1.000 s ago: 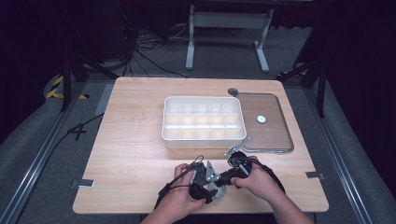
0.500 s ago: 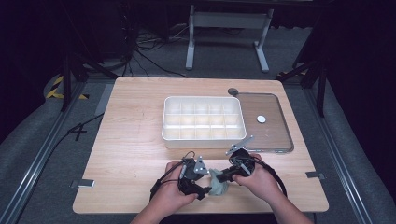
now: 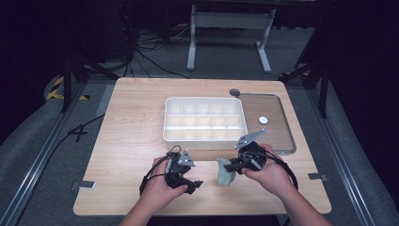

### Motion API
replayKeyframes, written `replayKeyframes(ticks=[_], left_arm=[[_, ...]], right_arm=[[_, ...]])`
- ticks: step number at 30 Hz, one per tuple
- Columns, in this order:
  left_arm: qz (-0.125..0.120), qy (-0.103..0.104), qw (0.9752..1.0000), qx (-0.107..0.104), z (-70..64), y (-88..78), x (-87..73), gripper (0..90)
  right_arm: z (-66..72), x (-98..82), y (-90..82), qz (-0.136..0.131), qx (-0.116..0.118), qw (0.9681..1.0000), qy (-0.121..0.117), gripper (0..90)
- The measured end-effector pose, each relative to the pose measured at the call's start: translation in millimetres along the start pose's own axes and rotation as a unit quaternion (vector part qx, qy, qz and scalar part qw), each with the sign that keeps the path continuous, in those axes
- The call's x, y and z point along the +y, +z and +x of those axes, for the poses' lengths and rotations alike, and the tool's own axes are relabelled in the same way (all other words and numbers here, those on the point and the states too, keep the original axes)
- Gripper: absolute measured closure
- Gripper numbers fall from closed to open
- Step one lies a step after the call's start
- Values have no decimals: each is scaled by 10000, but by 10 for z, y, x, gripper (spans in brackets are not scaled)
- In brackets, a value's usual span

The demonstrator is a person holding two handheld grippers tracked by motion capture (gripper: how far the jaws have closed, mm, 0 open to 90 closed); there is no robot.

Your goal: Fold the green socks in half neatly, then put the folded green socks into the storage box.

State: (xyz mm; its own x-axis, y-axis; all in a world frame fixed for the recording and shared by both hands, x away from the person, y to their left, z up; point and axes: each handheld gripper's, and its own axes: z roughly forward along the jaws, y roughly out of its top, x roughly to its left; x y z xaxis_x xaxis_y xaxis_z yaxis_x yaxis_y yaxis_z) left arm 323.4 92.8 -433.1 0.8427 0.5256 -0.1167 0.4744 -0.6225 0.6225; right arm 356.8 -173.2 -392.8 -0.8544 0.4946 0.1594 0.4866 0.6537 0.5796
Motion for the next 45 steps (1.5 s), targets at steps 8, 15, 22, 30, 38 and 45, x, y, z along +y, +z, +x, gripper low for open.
replayKeyframes(ticks=[8,15,22,30,38,45], left_arm=[[263,-137,9987,413,144,-116,-50,286],[120,-219,9989,395,214,-162,-64,278],[52,-228,9986,469,249,-192,-48,274],[-42,-292,9984,475,267,-196,-44,270],[-42,-318,9982,514,282,-210,-64,269],[-36,-306,9981,532,287,-212,-65,268]], right_arm=[[-61,148,-181,-175,-303,9990,-263,731],[-131,227,-280,-229,-560,9972,-431,728],[-251,286,-398,-313,-851,9949,-450,725],[-374,337,-465,-404,-1071,9925,-440,723],[-554,444,-540,-441,-1319,9884,-611,720],[-684,523,-583,-444,-1433,9866,-642,719]])
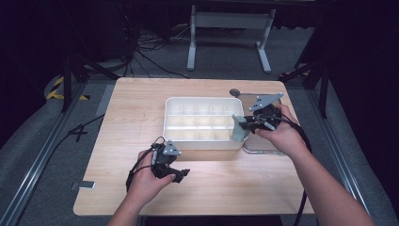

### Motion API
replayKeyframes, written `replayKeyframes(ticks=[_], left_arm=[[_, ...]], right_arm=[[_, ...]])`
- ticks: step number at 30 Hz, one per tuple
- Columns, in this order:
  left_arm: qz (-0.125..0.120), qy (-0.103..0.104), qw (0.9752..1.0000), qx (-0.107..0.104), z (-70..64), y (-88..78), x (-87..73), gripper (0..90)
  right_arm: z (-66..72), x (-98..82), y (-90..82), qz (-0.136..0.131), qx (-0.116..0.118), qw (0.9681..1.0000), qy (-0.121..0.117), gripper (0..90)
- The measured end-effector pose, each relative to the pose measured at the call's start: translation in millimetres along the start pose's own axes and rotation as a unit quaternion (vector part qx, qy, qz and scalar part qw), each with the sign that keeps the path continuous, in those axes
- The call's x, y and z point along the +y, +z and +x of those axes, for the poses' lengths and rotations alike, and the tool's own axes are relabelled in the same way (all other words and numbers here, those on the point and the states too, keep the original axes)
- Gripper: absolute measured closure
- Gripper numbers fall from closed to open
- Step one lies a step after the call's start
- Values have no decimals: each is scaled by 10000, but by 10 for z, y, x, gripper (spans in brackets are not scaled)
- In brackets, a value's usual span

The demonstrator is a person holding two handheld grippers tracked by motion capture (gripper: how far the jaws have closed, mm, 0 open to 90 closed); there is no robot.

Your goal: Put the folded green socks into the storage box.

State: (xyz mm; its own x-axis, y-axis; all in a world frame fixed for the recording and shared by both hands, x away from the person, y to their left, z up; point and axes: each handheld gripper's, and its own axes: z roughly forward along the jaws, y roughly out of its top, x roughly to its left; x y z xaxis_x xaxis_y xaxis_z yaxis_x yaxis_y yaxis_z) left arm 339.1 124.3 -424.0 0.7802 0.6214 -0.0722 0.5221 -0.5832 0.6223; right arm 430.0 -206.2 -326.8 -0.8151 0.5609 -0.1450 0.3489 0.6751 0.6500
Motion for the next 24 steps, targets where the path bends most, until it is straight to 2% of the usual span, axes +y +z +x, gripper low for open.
replayKeyframes(ticks=[4,10,16,20,24], left_arm=[[-20,-14,10000,9,4,-7,-1,268],[-3,-48,10000,6,17,-27,-19,268],[1,-70,10000,27,29,-43,-35,268],[-20,-61,10000,29,32,-39,-46,268],[-9,-96,9999,52,29,-48,-53,267]], right_arm=[[-70,43,1,-59,-139,9995,-282,719],[-136,65,95,62,-243,9987,-454,716],[-155,70,226,83,-261,9986,-459,711],[-152,49,326,209,-308,9977,-564,711],[-133,-7,458,330,-287,9975,-550,710]])
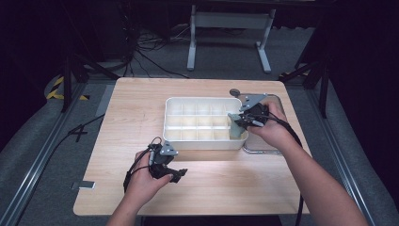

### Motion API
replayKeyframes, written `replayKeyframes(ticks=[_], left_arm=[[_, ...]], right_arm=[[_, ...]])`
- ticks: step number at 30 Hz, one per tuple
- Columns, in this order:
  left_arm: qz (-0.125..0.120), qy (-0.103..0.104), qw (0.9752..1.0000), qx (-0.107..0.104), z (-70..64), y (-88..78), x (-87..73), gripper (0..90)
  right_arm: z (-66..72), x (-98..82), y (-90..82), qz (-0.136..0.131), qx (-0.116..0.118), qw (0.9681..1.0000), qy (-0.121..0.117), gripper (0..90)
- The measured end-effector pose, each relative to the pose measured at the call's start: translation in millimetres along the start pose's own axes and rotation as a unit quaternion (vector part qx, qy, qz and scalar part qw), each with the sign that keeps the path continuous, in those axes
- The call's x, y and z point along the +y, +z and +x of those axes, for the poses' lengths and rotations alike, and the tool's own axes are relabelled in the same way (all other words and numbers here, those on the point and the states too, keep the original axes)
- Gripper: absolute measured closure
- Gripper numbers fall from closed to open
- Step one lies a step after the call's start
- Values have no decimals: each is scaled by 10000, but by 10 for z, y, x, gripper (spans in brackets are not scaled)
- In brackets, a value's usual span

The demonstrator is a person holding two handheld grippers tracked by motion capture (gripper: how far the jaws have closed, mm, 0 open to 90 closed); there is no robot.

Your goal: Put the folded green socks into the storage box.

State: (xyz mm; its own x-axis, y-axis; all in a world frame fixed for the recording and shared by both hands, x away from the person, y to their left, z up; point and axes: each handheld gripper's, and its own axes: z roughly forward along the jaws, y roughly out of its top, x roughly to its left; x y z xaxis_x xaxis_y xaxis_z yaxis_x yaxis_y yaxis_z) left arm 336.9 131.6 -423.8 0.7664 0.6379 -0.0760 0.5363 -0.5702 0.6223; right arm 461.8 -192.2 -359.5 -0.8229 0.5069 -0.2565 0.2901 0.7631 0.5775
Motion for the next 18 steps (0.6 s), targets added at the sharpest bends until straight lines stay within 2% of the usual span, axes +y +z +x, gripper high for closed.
replayKeyframes(ticks=[6,9,14,18], left_arm=[[14,40,10000,9,10,-4,-12,268],[-2,-13,10000,35,6,-6,-20,268],[19,24,10000,52,10,-3,-24,268],[25,7,10000,40,8,4,-27,267]], right_arm=[[72,-61,170,219,48,9997,-112,710],[107,-95,220,313,113,9994,1,711],[127,-158,311,542,267,9975,373,715],[150,-149,357,718,361,9957,458,719]])
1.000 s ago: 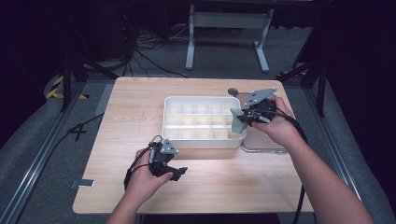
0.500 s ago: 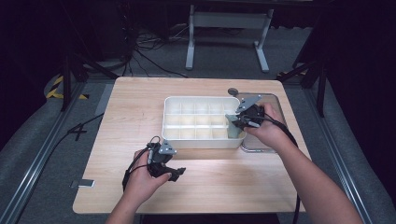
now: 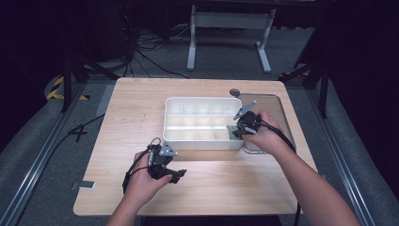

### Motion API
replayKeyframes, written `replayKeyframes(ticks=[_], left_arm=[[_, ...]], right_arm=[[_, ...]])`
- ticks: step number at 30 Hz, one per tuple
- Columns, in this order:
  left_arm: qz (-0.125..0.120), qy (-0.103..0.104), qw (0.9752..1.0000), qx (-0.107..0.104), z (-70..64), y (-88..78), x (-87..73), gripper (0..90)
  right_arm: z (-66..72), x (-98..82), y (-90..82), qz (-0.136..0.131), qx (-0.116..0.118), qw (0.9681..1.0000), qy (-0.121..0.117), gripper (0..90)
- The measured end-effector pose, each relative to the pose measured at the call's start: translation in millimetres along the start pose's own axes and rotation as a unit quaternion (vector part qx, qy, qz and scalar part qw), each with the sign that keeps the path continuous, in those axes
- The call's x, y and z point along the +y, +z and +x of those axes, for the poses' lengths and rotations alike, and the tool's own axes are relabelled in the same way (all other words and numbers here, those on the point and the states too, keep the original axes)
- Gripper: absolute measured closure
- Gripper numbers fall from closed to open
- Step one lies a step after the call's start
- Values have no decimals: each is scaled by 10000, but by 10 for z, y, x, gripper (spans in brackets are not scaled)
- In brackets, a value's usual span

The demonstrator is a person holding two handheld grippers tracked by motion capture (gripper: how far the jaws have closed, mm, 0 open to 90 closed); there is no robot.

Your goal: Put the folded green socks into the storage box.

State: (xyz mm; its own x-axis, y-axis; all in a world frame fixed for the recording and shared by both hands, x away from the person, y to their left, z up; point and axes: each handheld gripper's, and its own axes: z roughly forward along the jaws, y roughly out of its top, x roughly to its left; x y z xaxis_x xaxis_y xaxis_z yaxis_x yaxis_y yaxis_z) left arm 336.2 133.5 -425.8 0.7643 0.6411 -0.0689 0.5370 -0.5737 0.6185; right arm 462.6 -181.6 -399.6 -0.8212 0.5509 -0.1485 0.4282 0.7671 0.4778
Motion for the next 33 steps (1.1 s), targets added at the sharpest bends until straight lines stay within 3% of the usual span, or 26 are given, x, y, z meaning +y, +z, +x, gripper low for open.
replayKeyframes(ticks=[2,5,9,14,17,20,26,29,33], left_arm=[[3,-2,10000,-8,0,4,-1,267],[35,29,10000,-6,2,11,-2,267],[38,-9,10000,-23,-9,21,-6,267],[59,18,10000,-6,-7,27,-8,267],[46,-23,10000,-30,-5,33,-8,266],[94,0,10000,-26,0,40,-4,266],[72,18,10000,-50,0,42,-2,265],[59,-13,10000,-65,-2,43,0,265],[85,-14,9999,-86,-7,44,1,265]], right_arm=[[4,2,37,134,57,9999,87,722],[-25,2,89,335,136,9985,405,729],[-42,26,147,571,152,9969,520,733],[-23,124,278,1075,92,9935,373,735],[-48,168,325,1274,155,9905,487,735],[-88,162,337,1284,294,9893,635,734],[-94,167,334,1261,322,9896,611,716],[-89,168,296,1145,323,9915,521,667],[-79,179,119,840,355,9938,636,558]])
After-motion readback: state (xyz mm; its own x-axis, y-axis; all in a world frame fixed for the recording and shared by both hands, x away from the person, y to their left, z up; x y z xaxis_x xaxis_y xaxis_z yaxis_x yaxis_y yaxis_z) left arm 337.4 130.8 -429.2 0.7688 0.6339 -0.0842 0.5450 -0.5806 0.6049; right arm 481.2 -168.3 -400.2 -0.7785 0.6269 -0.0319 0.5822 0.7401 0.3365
